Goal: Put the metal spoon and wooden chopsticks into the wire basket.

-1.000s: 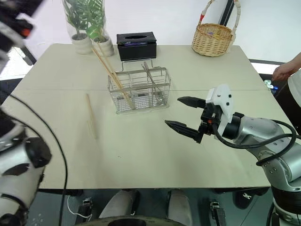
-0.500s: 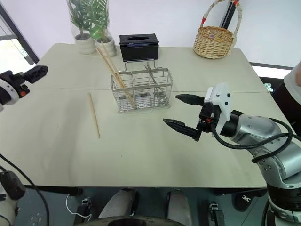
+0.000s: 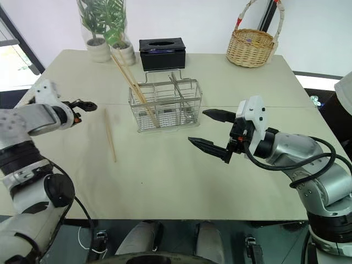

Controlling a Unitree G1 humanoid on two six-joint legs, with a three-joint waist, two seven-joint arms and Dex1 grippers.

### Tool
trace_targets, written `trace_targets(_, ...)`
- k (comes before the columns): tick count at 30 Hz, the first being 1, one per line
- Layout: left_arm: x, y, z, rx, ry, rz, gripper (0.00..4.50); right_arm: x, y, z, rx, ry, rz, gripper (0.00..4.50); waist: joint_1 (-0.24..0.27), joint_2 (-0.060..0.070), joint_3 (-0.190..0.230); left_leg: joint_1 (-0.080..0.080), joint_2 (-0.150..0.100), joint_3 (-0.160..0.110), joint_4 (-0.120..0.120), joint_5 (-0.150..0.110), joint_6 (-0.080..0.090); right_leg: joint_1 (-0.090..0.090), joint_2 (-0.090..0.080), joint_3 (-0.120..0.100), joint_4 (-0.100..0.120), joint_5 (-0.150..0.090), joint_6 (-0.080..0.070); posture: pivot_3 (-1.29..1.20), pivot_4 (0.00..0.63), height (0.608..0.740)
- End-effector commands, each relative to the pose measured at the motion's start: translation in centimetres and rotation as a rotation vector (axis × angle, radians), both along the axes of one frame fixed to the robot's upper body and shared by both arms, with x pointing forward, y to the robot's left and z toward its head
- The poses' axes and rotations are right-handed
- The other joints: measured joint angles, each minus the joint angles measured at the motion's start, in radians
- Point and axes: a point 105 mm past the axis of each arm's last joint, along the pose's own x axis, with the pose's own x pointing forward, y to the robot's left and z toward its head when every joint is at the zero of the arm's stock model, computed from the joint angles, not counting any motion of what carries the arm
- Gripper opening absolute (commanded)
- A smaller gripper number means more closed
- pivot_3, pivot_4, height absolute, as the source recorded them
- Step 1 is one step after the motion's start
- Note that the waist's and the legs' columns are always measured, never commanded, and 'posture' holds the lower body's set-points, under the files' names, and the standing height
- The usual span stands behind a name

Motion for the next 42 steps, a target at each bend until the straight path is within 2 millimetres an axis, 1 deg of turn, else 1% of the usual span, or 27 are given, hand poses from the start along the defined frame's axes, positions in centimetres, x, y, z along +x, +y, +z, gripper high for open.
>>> trace_targets(1,1.1,-1.1,0.0,0.020,0.029,-0.045,4.44,-0.8,0.3,0.5,0.008,-0.034,0.015,4.50,0.000,0.000,0.000,0.000,0.000,0.000,0.000,0.000,0.000,0.000,0.000,0.000,0.000,0.000,0.000,0.00,0.150,0.650)
trace_targets(5,1.9,-1.8,-1.5,0.039,0.084,-0.064,4.44,-1.2,0.4,0.4,0.008,-0.034,0.015,4.50,-0.001,0.000,0.000,0.000,0.000,0.000,0.000,0.000,0.001,0.000,0.000,0.000,0.000,0.000,0.000,0.00,0.150,0.650)
trace_targets(9,2.7,-3.1,-3.4,0.023,0.115,-0.089,4.44,-1.3,0.3,0.5,0.010,-0.042,-0.002,4.50,0.000,0.002,-0.002,0.000,0.000,0.000,0.000,0.000,0.000,0.000,-0.001,0.000,0.000,0.000,0.000,0.00,0.150,0.650)
trace_targets(10,2.9,-3.3,-3.6,0.022,0.117,-0.090,4.22,-1.3,0.3,0.5,0.011,-0.043,-0.006,4.50,0.002,0.004,-0.002,0.000,0.000,0.000,0.000,0.000,-0.001,0.001,-0.001,0.000,0.000,0.000,0.000,0.00,0.150,0.650)
trace_targets(12,3.1,-3.5,-4.0,0.019,0.126,-0.090,3.59,-1.4,0.2,0.5,0.013,-0.043,-0.012,4.50,0.003,0.005,-0.003,0.001,0.000,0.000,0.000,0.000,-0.001,0.002,-0.001,0.000,0.000,0.000,0.000,0.00,0.150,0.650)
trace_targets(15,3.3,-3.7,-4.4,-0.002,0.140,-0.081,2.08,-1.4,0.1,0.6,0.015,-0.044,-0.023,4.50,0.005,0.005,-0.003,0.002,0.000,-0.001,0.000,0.000,-0.002,0.004,-0.001,-0.001,0.000,0.000,0.000,0.00,0.150,0.650)
trace_targets(19,3.6,-3.8,-4.4,-0.013,0.141,-0.068,0.10,-1.4,0.1,0.7,0.020,-0.044,-0.031,4.50,0.006,0.005,-0.003,0.002,0.000,0.000,0.000,0.000,-0.002,0.004,-0.001,-0.001,-0.001,0.000,0.001,0.00,0.150,0.650)
trace_targets(23,3.7,-3.9,-4.3,-0.019,0.139,-0.067,0.04,-1.3,0.0,0.7,0.022,-0.041,-0.038,4.50,0.006,0.005,-0.003,0.002,0.000,-0.001,0.000,0.000,-0.001,0.004,-0.001,-0.001,0.000,0.001,0.002,0.00,0.150,0.650)
trace_targets(26,3.8,-3.5,-3.7,0.004,0.119,-0.055,0.04,-1.1,-0.1,0.7,0.022,-0.038,-0.040,4.50,0.004,0.005,-0.003,0.002,0.000,-0.001,0.000,0.000,-0.001,0.003,-0.001,-0.001,-0.001,0.001,0.002,0.00,0.150,0.650)
trace_targets(27,4.0,-3.1,-3.2,0.018,0.095,-0.045,0.04,-1.0,-0.2,0.7,0.021,-0.038,-0.040,4.50,0.003,0.005,-0.003,0.002,0.000,-0.001,0.000,0.000,-0.001,0.003,-0.001,-0.001,-0.001,0.001,0.002,0.00,0.150,0.650)
trace_targets(30,4.5,-1.9,-0.9,0.066,-0.018,-0.023,0.04,-0.7,-0.2,0.7,0.018,-0.040,-0.041,4.50,-0.001,0.004,-0.002,0.001,0.000,0.000,0.000,0.000,-0.001,0.002,-0.001,-0.001,-0.001,0.001,0.002,0.00,0.150,0.650)
trace_targets(32,5.0,-0.8,1.4,0.126,-0.124,-0.008,0.04,-0.4,-0.3,0.8,0.016,-0.042,-0.042,4.50,-0.002,0.003,-0.001,0.000,0.000,0.000,0.000,0.000,-0.001,0.001,0.000,-0.001,-0.001,0.001,0.002,0.00,0.150,0.650)
trace_targets(35,5.2,1.0,5.6,0.240,-0.323,0.025,0.04,-0.2,-0.4,1.0,0.007,-0.046,-0.037,4.50,-0.005,0.002,0.000,-0.001,0.001,0.000,0.000,0.001,-0.001,-0.001,0.000,-0.001,-0.001,0.001,0.002,0.00,0.150,0.650)
trace_targets(36,5.2,1.4,7.2,0.278,-0.396,0.029,0.04,-0.2,-0.4,1.0,0.005,-0.046,-0.035,4.50,-0.004,0.002,-0.001,-0.001,0.001,0.000,-0.001,0.001,-0.001,-0.001,0.000,0.000,-0.001,0.001,0.002,0.00,0.150,0.650)
trace_targets(38,4.9,1.6,9.0,0.321,-0.483,0.033,0.04,0.0,-0.6,1.1,0.000,-0.045,-0.035,4.50,-0.002,0.003,0.000,-0.001,0.001,0.000,-0.001,0.001,-0.001,-0.001,0.000,0.000,-0.001,0.001,0.001,0.00,0.150,0.650)
trace_targets(40,4.0,2.0,14.1,0.355,-0.705,0.064,0.04,0.2,-0.7,1.2,-0.009,-0.049,-0.036,4.50,0.001,0.003,0.000,-0.001,0.001,0.000,-0.001,0.001,-0.001,0.000,-0.001,0.000,-0.002,0.001,0.001,0.00,0.150,0.650)
trace_targets(41,3.4,2.0,16.1,0.350,-0.792,0.074,0.04,0.3,-0.7,1.3,-0.011,-0.051,-0.035,4.50,0.002,0.002,0.000,-0.002,0.000,0.000,-0.001,0.001,-0.001,0.000,-0.001,0.000,-0.002,0.001,0.001,0.00,0.150,0.650)
trace_targets(42,3.0,1.8,17.7,0.341,-0.863,0.079,0.04,0.4,-0.7,1.3,-0.010,-0.053,-0.034,4.50,0.002,0.002,0.000,-0.002,0.000,0.000,0.000,0.001,-0.001,0.000,-0.001,0.000,-0.003,0.001,0.001,0.00,0.150,0.650)
